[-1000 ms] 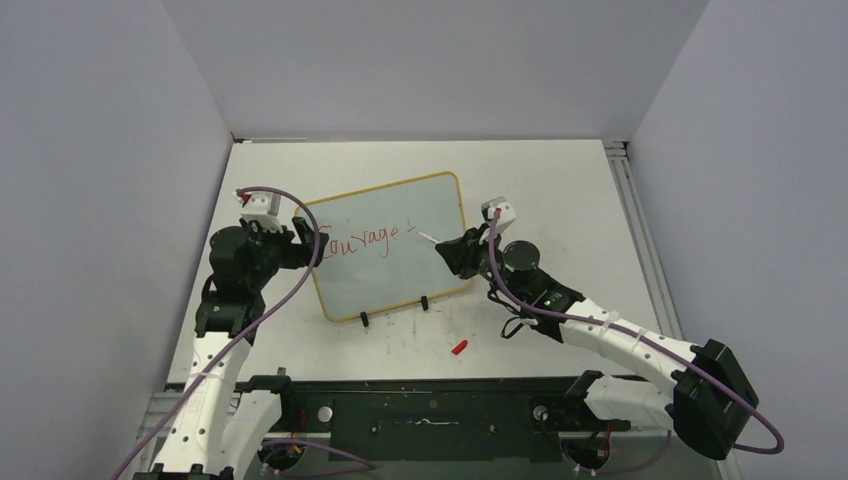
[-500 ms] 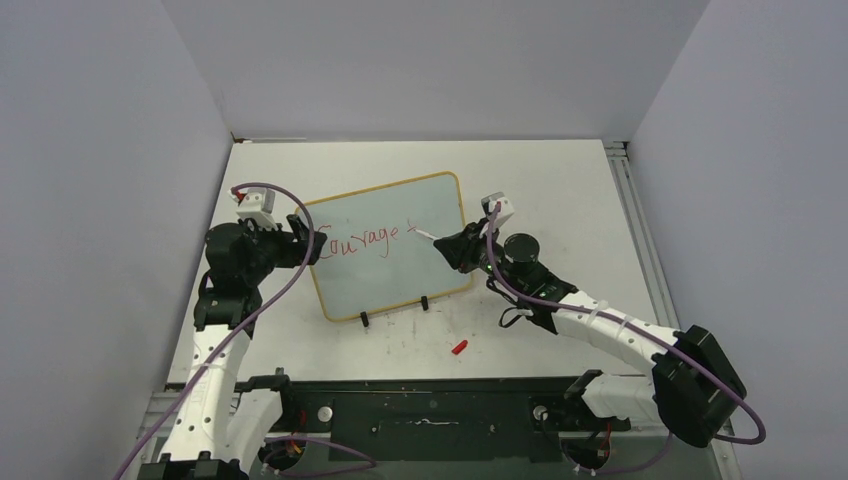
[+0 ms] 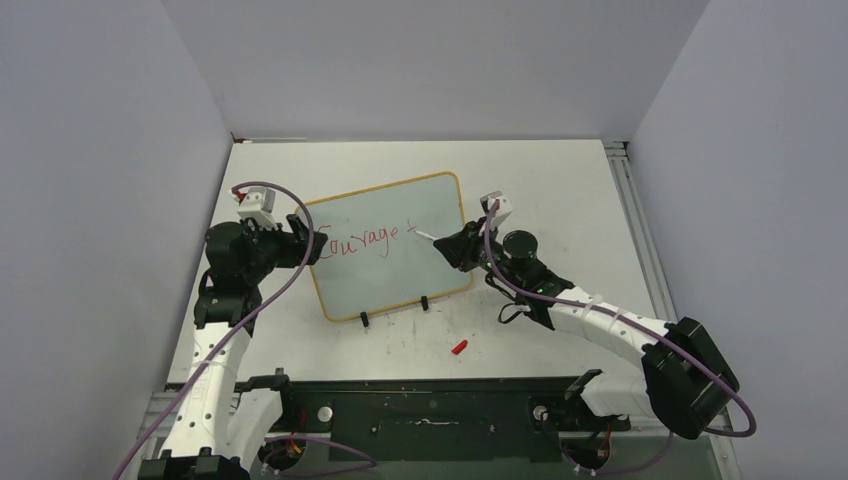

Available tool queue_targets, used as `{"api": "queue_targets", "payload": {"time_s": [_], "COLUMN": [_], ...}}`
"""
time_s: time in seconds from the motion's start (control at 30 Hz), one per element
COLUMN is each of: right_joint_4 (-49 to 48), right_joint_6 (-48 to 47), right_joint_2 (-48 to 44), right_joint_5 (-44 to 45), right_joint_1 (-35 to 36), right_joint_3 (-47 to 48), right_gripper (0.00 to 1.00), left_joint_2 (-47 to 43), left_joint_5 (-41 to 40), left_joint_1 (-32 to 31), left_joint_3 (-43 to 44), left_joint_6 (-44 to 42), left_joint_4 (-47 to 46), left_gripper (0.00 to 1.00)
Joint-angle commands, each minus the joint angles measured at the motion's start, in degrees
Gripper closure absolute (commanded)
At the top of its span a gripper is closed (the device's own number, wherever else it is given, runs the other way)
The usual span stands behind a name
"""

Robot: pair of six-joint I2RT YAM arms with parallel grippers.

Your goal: Write a sentence on the whiteboard

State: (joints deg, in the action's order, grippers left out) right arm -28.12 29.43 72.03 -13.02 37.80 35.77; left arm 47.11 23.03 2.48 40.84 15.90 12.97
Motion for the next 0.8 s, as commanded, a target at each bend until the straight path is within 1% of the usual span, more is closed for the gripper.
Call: {"api": "queue_targets", "payload": {"time_s": [0.0,0.77], "right_joint_4": [-5.1,-7.95], "right_joint_6": [0.53,1.42], "right_joint_2": [0.95,4.28], "right_joint_5": [-1.4,-1.62], "right_joint_1": [-0.57,-0.93], "right_joint_3": [1.12,2.55], "right_gripper": [0.95,0.95], "left_joint_2": [0.0,1.31], "left_joint_5": [1.33,2.09], "left_joint_1": [0.51,0.95], "left_joint_3": [1.26,1.7], "left_joint_6": [0.18,0.01], "left_joint_4": [-3.57,-2.78], "left_gripper": [0.26,0.29]}}
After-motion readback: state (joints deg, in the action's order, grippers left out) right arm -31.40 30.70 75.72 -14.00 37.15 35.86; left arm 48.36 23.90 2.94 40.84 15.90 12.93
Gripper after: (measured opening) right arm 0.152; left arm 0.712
